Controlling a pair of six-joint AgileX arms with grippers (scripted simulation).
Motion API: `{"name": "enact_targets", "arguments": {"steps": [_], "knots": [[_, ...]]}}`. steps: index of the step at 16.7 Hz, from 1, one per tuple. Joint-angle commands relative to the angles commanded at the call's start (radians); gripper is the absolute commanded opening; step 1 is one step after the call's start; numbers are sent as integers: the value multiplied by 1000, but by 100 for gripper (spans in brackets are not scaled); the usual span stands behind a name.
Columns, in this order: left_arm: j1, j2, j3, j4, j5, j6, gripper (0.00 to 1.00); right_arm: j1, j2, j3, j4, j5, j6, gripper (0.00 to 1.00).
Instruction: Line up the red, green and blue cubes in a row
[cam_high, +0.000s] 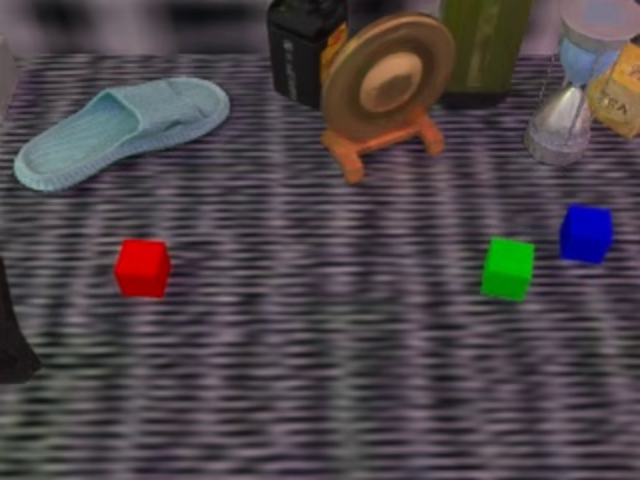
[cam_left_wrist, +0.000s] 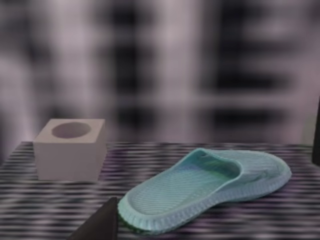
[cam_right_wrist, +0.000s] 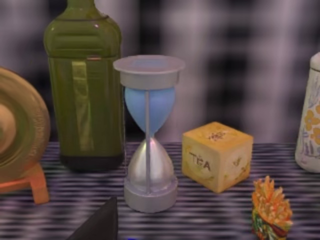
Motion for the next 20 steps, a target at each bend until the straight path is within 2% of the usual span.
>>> {"name": "enact_targets", "arguments": {"steps": [4, 9, 20], "knots": [[-5, 30, 30, -20, 1, -3, 100, 0, 0, 0, 0, 0, 0, 100], [-36, 292, 271, -171, 2, -21, 100, 0, 0, 0, 0, 0, 0, 100], [-144, 1477, 1075, -747, -1, -80, 100, 0, 0, 0, 0, 0, 0, 100]]}}
